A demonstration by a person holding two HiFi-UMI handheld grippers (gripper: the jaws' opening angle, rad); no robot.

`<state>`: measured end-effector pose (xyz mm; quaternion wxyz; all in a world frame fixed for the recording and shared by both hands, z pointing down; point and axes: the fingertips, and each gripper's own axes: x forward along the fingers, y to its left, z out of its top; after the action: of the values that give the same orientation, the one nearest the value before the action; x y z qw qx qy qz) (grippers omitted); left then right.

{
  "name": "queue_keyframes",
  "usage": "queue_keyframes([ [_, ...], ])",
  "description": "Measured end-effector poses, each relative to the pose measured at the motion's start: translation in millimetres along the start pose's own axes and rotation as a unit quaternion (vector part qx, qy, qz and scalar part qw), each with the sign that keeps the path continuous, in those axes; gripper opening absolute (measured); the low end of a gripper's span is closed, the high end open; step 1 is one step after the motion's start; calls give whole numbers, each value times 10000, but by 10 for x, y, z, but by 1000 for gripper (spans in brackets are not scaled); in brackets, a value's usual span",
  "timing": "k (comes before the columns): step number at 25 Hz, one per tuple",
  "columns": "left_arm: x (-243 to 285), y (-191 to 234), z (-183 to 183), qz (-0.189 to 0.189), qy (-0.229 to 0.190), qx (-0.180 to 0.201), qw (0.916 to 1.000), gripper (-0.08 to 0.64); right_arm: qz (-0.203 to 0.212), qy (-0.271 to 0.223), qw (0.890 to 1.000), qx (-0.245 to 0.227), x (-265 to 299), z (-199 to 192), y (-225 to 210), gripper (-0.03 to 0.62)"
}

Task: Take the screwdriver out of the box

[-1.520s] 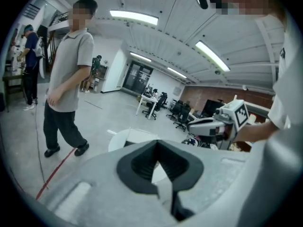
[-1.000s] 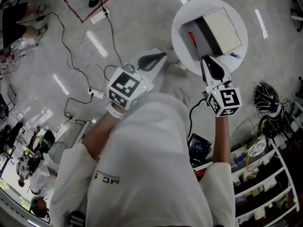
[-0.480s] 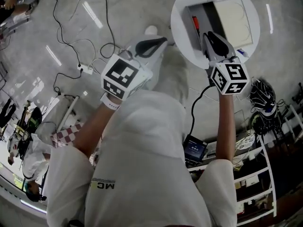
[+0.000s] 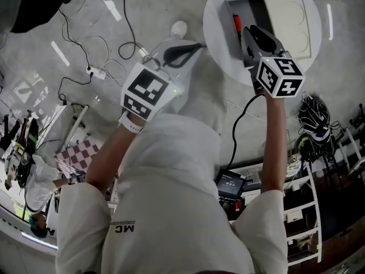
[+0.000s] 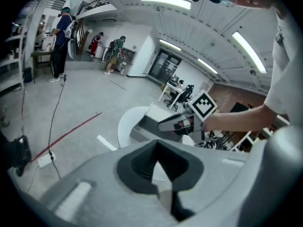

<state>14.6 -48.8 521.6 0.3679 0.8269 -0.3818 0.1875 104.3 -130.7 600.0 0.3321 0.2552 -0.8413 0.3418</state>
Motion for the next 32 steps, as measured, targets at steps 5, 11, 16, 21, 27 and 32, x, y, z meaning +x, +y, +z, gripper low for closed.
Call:
queue_keyframes([
  [5,160,133,-104,6,39,-136,9999,0,140,239,9996,61,215,-111,-119,66],
  [11,266,216,-135,98,7,-243,9997,0,446,910,9943,328,392,-290,-198,72],
  [16,307,239,-152,151,-1,-287,9995,0,570,1311,9886,480,517,-347,-285,75],
  [21,287,259,-167,229,-13,-370,9991,0,710,1574,9834,555,611,-375,-293,108],
  [27,292,374,-118,326,-82,-474,9983,0,801,2007,9756,391,738,-395,-307,107],
  [32,292,468,-113,357,-70,-521,9980,0,945,2368,9663,349,785,-458,-324,123],
])
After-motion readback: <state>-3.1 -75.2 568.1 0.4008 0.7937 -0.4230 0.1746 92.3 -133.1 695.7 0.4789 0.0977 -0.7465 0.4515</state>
